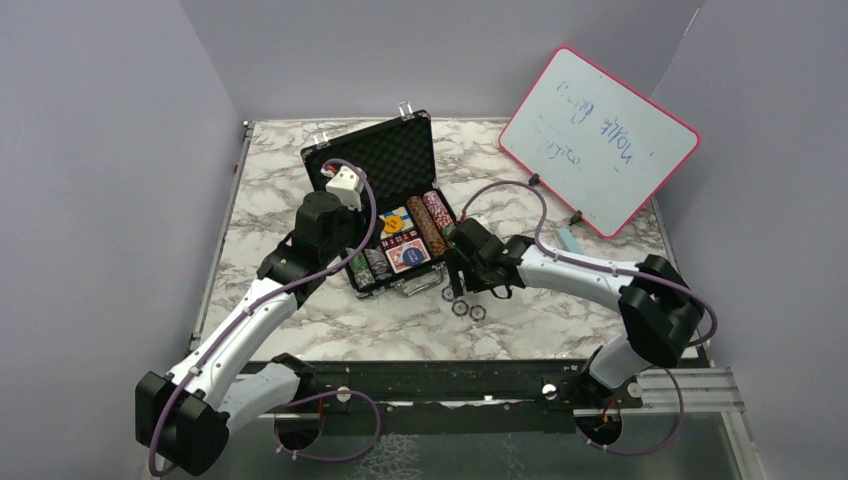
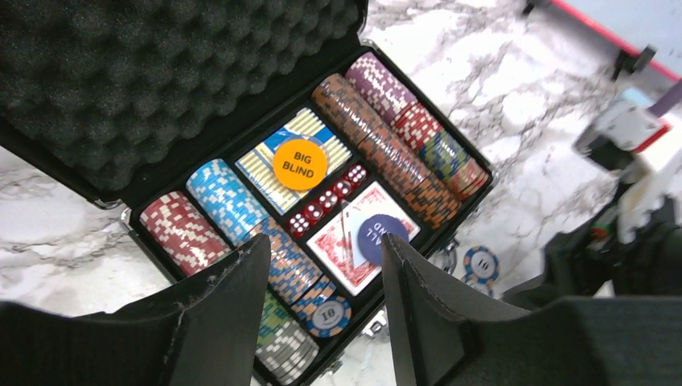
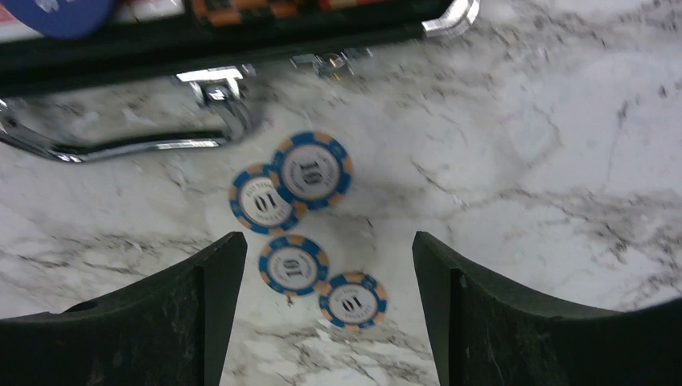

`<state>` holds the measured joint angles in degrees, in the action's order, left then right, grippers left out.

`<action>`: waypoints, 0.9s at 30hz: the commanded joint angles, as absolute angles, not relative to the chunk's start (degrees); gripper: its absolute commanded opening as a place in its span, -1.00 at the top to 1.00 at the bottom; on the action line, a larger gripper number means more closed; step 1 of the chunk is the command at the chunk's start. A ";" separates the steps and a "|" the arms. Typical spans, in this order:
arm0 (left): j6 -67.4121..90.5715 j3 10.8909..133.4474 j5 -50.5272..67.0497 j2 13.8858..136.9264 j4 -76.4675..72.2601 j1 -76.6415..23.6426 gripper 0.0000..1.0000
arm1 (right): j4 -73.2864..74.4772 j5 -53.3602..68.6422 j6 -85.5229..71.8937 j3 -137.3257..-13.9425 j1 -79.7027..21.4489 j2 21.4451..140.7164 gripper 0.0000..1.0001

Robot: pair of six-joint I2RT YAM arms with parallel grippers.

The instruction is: Pack up texas hold em set

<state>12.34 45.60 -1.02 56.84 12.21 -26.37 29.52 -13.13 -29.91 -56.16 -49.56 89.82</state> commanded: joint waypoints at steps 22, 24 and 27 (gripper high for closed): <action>18.09 44.47 -4.15 54.93 6.81 -26.28 -0.23 | 28.80 -5.18 -21.19 -64.29 -49.13 104.57 0.23; 18.27 44.21 -4.18 54.33 6.96 -26.29 -0.23 | 29.62 -4.80 -21.57 -64.13 -49.27 103.51 0.25; 19.13 43.24 -3.82 53.75 6.65 -26.29 -0.23 | 29.62 -3.87 -22.03 -63.16 -50.05 101.46 0.25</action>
<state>17.91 44.86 -3.07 55.77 7.79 -26.37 27.59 -6.68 -22.39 -64.95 -49.32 103.04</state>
